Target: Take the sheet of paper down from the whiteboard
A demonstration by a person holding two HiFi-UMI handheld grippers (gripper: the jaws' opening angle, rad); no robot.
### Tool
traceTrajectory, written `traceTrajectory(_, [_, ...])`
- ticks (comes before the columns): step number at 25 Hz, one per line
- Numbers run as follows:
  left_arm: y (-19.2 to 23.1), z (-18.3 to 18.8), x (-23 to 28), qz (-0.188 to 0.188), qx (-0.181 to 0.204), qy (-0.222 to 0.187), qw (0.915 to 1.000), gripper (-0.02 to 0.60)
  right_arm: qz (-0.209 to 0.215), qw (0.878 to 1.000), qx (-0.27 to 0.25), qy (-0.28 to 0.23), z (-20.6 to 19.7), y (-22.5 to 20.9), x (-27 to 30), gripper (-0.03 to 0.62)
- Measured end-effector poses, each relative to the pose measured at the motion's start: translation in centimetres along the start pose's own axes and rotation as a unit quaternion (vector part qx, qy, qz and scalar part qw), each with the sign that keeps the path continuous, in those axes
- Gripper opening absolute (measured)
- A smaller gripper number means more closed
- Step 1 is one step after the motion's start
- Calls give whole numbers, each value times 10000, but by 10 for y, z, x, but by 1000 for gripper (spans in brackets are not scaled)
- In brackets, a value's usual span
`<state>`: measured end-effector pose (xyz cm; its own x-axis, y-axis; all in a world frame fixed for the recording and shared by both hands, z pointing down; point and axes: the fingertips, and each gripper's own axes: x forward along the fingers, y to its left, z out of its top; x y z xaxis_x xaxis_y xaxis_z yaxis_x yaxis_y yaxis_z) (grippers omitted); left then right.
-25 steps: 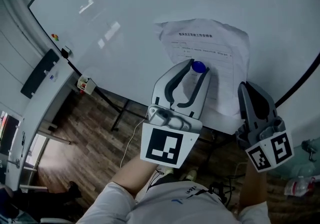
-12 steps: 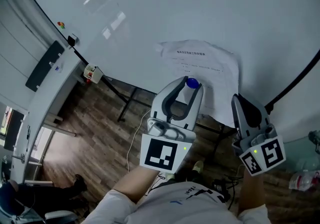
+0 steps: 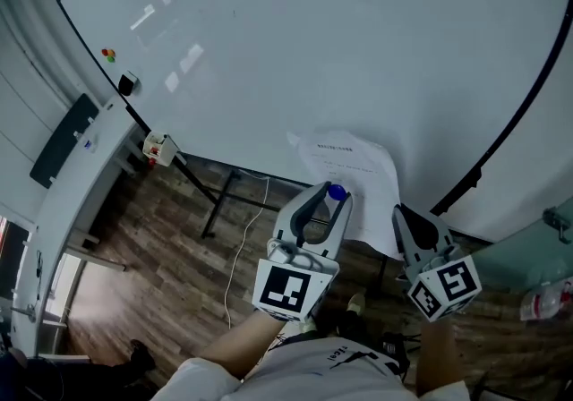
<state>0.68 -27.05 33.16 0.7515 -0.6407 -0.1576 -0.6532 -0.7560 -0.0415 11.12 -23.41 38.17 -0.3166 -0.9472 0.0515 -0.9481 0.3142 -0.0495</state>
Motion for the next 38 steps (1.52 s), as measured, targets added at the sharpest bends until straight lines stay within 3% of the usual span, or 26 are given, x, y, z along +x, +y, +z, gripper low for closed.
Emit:
traceTrajectory(8, [4, -49, -17, -197, -524, 529, 9970, 132, -216, 9992, 161, 292, -25, 12, 4, 14])
traceTrajectory(17, [9, -54, -15, -238, -489, 585, 9968, 132, -324, 9980, 146, 526, -34, 12, 9, 12])
traceTrajectory(38, [9, -51, -12, -232, -302, 587, 9976, 132, -243, 9988, 195, 387, -25, 9, 9, 12])
